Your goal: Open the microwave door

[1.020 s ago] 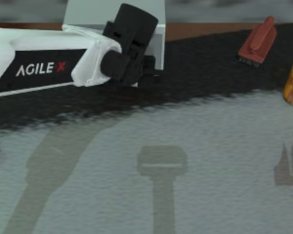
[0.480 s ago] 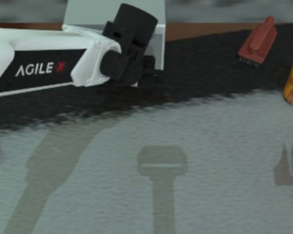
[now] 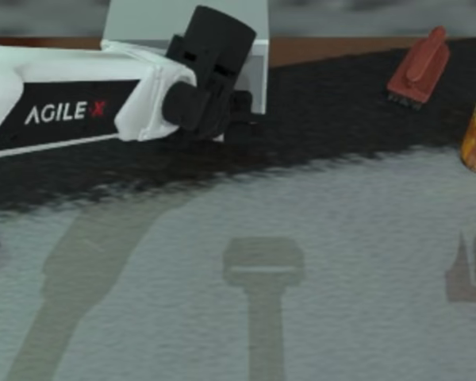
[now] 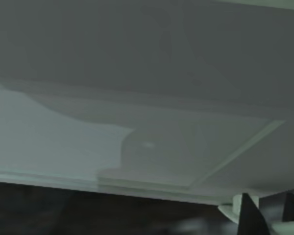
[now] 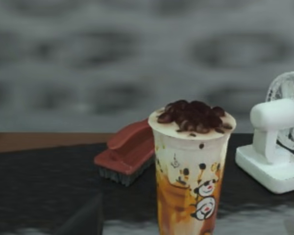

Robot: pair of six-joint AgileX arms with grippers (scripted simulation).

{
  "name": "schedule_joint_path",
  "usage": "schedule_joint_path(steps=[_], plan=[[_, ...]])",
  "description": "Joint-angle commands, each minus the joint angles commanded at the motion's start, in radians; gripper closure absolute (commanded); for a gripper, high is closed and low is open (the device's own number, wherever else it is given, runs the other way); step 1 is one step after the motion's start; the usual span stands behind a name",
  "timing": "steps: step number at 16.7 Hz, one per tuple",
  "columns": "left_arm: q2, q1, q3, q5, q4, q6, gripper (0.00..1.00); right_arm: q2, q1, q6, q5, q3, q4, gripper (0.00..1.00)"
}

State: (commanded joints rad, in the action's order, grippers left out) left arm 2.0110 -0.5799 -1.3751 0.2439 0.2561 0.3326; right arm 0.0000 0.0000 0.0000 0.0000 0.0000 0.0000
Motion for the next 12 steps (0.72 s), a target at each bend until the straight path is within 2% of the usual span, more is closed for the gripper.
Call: schedule_joint_path(steps=[5, 12], plan=[[0.0, 0.0, 0.0, 0.0, 0.0, 0.0, 1.0, 0.0, 0.0, 0.0, 0.0, 0.0, 0.0, 0.0], [-0.033, 0.008, 0.044, -0.037, -0.028, -0.043, 1.0, 0.0, 0.0, 0.0, 0.0, 0.0, 0.0, 0.0]])
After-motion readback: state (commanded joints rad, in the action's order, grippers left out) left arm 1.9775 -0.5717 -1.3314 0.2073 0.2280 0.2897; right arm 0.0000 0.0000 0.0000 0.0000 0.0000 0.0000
